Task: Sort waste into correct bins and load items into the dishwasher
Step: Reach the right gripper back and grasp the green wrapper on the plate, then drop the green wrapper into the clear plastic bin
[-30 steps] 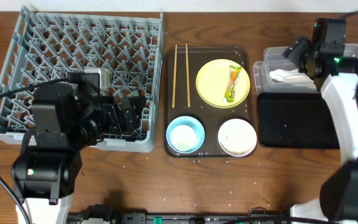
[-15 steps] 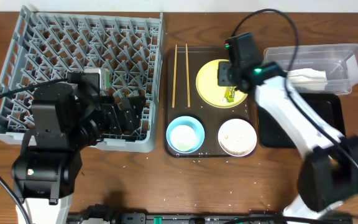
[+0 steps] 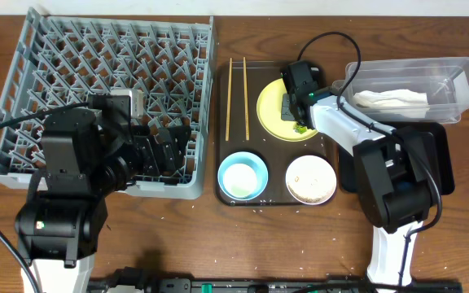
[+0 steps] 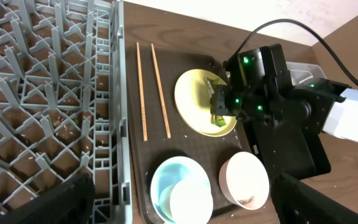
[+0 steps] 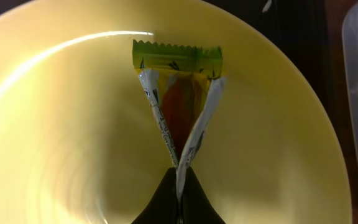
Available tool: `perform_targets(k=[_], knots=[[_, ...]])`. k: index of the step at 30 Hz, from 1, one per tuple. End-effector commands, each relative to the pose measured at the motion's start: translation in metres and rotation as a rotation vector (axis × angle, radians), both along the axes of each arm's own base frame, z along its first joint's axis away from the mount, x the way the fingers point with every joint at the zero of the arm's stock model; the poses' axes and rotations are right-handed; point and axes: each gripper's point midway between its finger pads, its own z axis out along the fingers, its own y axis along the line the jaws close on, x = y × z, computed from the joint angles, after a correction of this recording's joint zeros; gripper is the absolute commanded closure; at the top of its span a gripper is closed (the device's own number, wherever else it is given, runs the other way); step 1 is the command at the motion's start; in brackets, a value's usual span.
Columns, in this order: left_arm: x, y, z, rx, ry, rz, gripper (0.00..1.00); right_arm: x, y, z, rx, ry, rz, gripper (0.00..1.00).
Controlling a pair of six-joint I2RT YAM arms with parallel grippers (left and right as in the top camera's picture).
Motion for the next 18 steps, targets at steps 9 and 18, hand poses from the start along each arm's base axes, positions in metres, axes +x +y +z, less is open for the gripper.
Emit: perform_targets(k=[9, 18], knots=[[-0.001, -0.002, 0.006, -0.011, -0.009, -0.003, 0.08, -0.006, -0.053, 0.142, 0.167, -0.191, -0.191, 0.99], [-0.001, -0.002, 0.006, -0.011, -0.009, -0.003, 0.09, -0.002, -0.173, 0.168, 0.317, -0.322, -0.742, 0.99]])
